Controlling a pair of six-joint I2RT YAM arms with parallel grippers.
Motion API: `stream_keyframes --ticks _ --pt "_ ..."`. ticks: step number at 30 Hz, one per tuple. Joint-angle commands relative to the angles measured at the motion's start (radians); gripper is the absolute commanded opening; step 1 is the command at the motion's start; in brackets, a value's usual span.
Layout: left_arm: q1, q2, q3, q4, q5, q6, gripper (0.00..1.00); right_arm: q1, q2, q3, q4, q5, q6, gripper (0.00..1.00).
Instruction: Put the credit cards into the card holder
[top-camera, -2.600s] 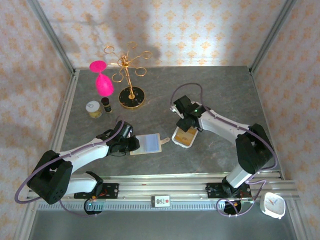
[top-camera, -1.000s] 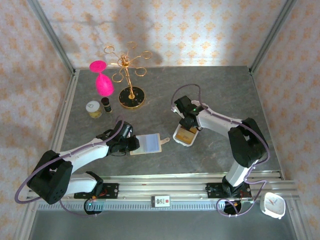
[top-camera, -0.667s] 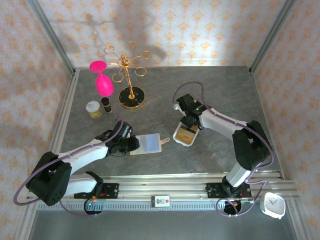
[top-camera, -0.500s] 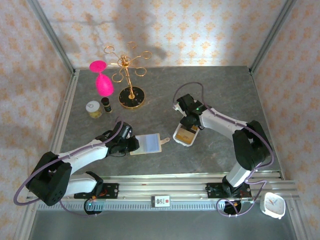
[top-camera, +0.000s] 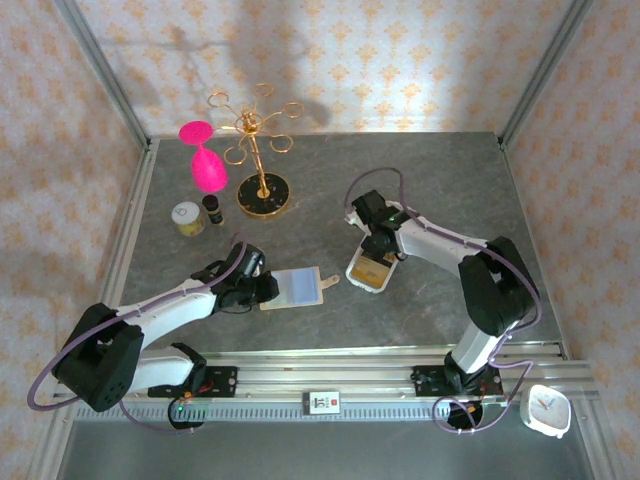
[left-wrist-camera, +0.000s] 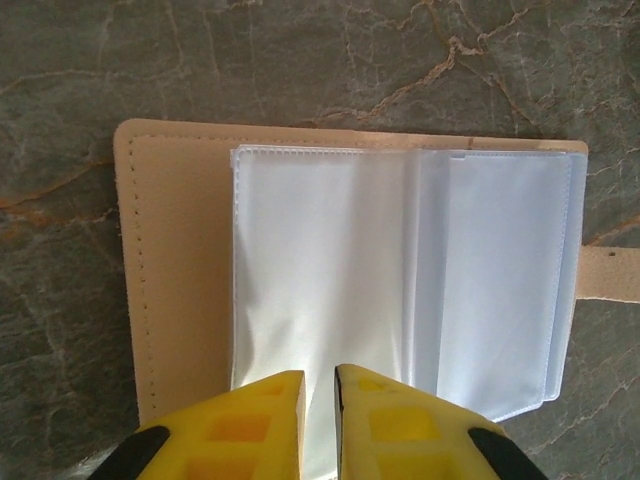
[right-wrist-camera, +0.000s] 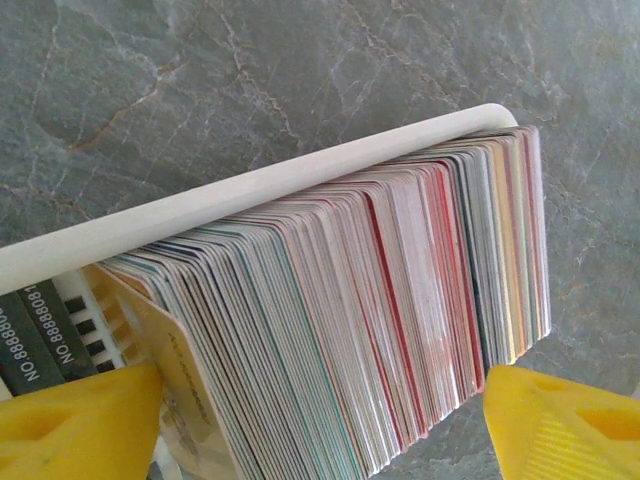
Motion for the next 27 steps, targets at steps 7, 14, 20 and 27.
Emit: stream_keyframes --ticks 7,14,20,27 --pt "0.013 0.019 -0.004 0.021 0.001 -0.004 0.16 -0.003 0.011 -0.001 -0.003 0.028 0.004 0.58" --pt "0.016 0.019 -0.008 0.024 0.009 -0.004 0.15 -0.003 0.005 0.001 -0.013 0.033 0.004 0.36" --pt "0.016 0.016 -0.01 0.023 0.014 -0.003 0.14 -0.002 -0.021 0.017 -0.027 0.038 0.005 0.27" --pt "0.016 0.007 -0.013 0.015 0.011 -0.004 0.14 -0.002 -0.059 0.033 -0.069 0.014 0.04 0.13"
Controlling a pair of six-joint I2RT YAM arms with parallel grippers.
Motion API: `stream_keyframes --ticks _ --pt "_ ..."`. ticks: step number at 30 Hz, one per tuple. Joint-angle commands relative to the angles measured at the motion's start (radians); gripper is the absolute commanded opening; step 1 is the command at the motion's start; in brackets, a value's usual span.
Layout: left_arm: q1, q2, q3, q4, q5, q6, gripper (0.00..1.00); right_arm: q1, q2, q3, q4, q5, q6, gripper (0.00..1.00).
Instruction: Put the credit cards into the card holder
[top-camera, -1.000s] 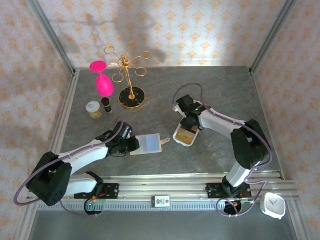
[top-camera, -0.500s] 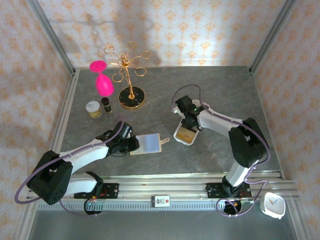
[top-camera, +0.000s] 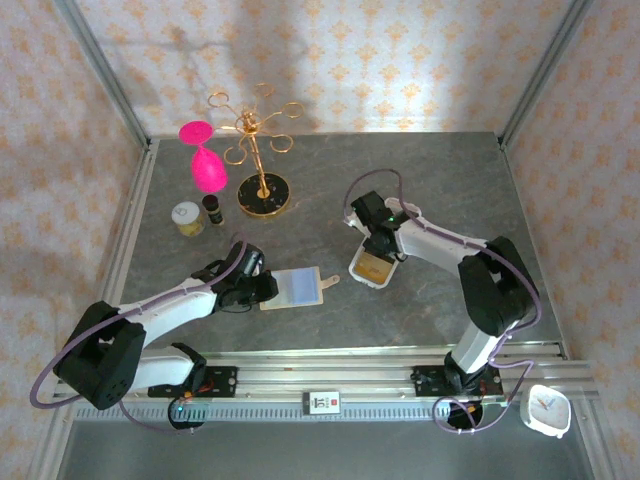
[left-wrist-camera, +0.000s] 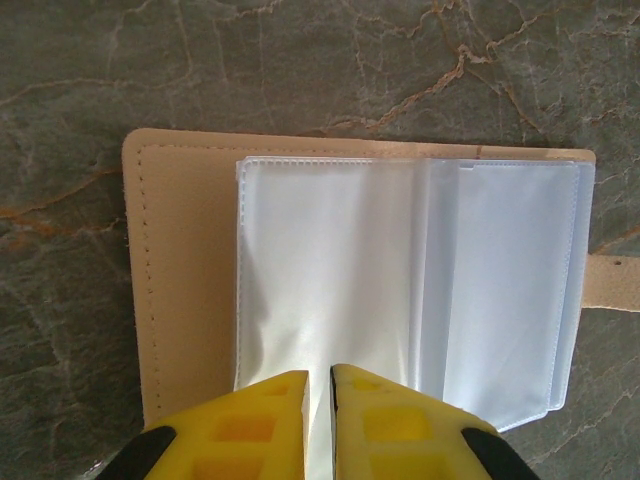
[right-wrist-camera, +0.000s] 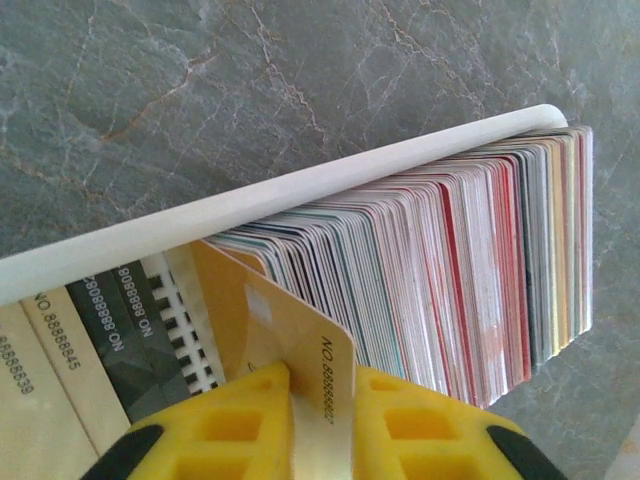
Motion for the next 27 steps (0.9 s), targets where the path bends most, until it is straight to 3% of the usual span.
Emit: stream_keyframes --ticks 1,5,15,21,27 --pt "0.005 -0.007 -0.013 0.003 0.003 -0.004 0.14 -0.005 -0.056 0.033 -0.049 0.021 0.04 0.11" --pt "0.005 -0.019 -0.017 -0.008 0.0 -0.007 0.14 -0.002 -0.095 0.022 -0.067 -0.028 0.057 0.0" --pt "0.005 -0.064 -0.022 -0.031 0.01 -0.01 0.15 0.001 -0.203 0.023 -0.141 -0.148 0.124 0.0" --pt "0.005 -0.092 -0.019 -0.057 0.014 -0.014 0.2 0.002 -0.227 0.131 -0.278 -0.274 0.365 0.0" --pt "0.005 -0.115 -0.013 -0.071 0.038 -0.015 0.24 0.002 -0.308 0.154 -0.25 -0.449 0.728 0.0"
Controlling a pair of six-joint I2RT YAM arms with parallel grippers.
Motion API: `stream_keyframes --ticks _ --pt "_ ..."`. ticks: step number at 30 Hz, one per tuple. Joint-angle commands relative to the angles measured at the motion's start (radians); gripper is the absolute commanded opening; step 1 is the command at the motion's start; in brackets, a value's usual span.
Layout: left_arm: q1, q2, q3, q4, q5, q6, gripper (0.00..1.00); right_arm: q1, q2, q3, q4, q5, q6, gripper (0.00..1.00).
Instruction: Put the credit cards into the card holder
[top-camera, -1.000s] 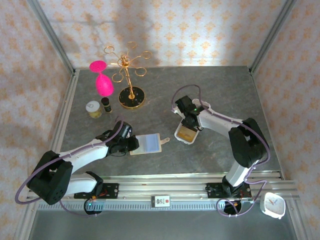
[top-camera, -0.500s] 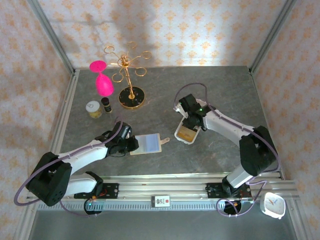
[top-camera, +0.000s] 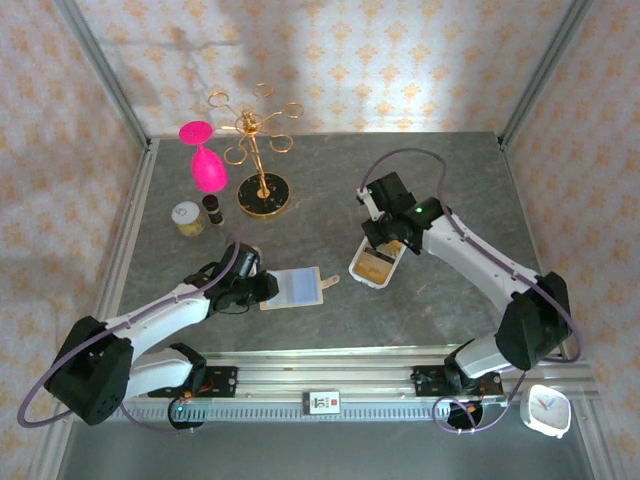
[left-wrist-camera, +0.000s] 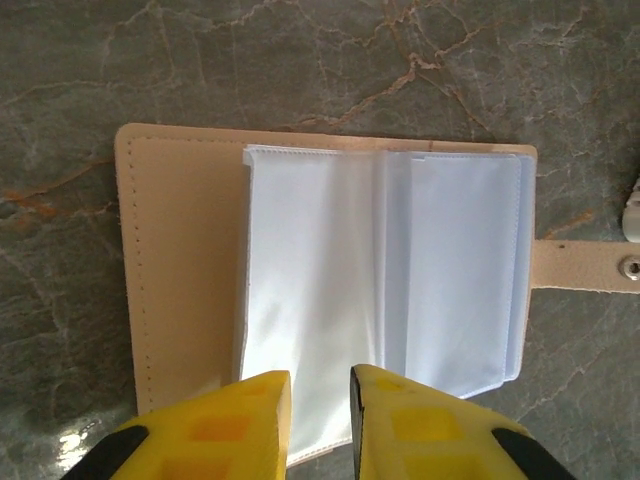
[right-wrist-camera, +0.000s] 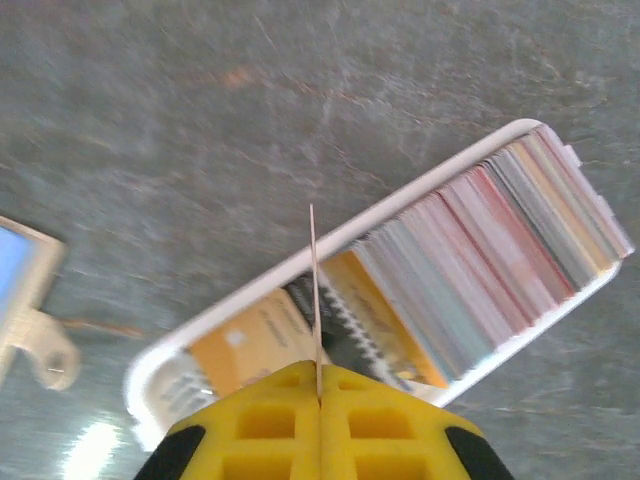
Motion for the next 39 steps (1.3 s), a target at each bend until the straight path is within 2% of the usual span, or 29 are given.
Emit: stream_keyframes --ticks 1,5,9,13,20,25,30,39 --pt "0.005 -0.024 -0.003 -0.038 0.022 -0.009 0.24 0.003 -0.082 0.007 0.009 -0.172 0.302 0.0" --pt "0.005 -0.02 -0.016 -0.037 0.037 -0.007 0.22 0.056 -0.168 -0.104 0.181 -0.298 0.522 0.0" --pt "0.005 -0.008 -0.03 -0.025 0.037 -0.004 0.19 0.151 -0.214 -0.236 0.39 -0.334 0.698 0.0" --pt "0.006 0.025 -0.04 -0.024 -0.001 0.01 0.17 0.239 -0.159 -0.322 0.55 -0.337 0.81 0.0" --pt "0.005 0.098 -0.032 -0.06 -0.053 0.023 0.12 0.342 0.048 -0.283 0.628 -0.336 0.84 0.0" --pt "0.005 0.082 -0.042 -0.083 -0.096 0.003 0.11 0.348 0.138 -0.261 0.635 -0.287 0.845 0.0" --pt "0.005 0.085 -0.051 -0.082 -0.094 -0.005 0.11 0.348 0.212 -0.239 0.675 -0.316 0.835 0.0" --pt "0.005 0.064 -0.051 -0.087 -0.1 -0.011 0.11 0.348 0.269 -0.221 0.67 -0.295 0.8 0.0"
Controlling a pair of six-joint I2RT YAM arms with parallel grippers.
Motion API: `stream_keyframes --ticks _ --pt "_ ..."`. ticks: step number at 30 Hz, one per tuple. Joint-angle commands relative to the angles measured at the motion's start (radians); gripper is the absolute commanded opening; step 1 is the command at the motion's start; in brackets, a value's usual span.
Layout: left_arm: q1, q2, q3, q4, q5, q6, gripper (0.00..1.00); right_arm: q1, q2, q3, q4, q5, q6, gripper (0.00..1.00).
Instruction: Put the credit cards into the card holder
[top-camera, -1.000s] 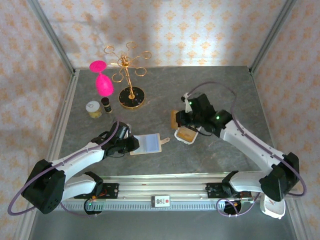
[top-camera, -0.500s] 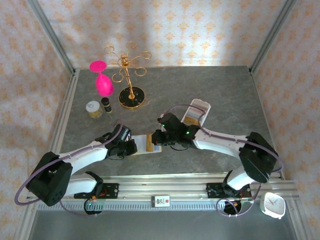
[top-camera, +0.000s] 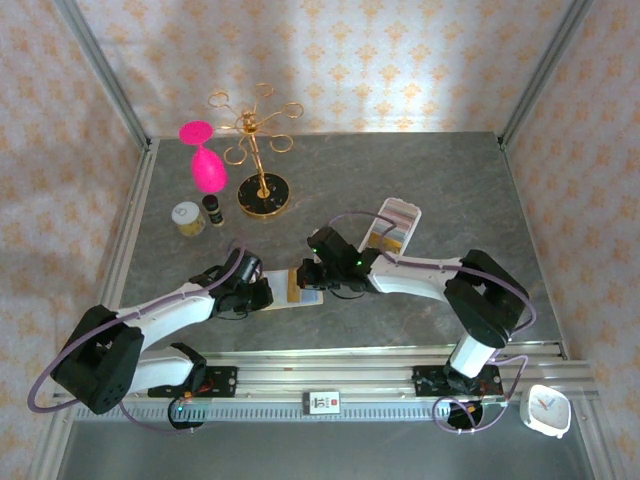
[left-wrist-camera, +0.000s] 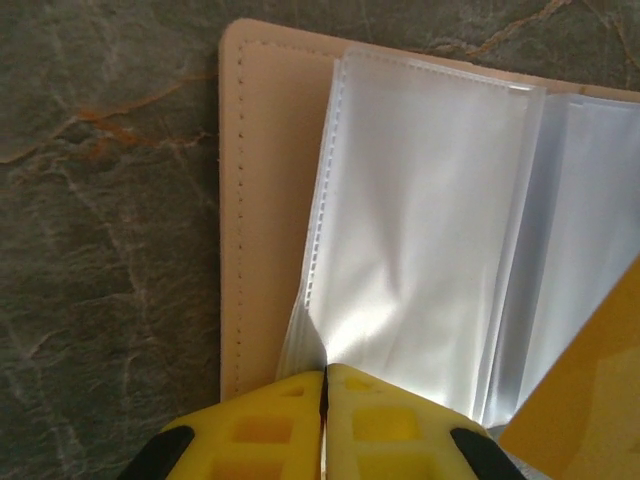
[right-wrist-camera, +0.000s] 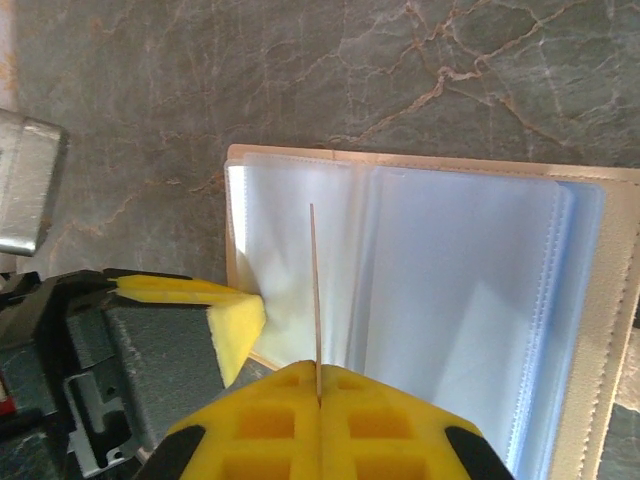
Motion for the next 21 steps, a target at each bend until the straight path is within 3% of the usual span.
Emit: stream_keyframes --ticks 1,16,21 --pt "0.005 -0.008 -0.02 -0.066 -0.052 -0.009 0.11 0.001 0.029 0.04 0.01 0.028 -0.023 0.0" --pt "0.005 -0.009 -0.016 -0.073 -0.065 -0.015 0.16 0.0 0.066 0.028 0.048 0.032 -0.003 0.0" --pt "0.005 -0.027 -0.004 -0.085 -0.091 -0.023 0.28 0.0 0.079 0.018 0.055 0.028 0.005 0.0"
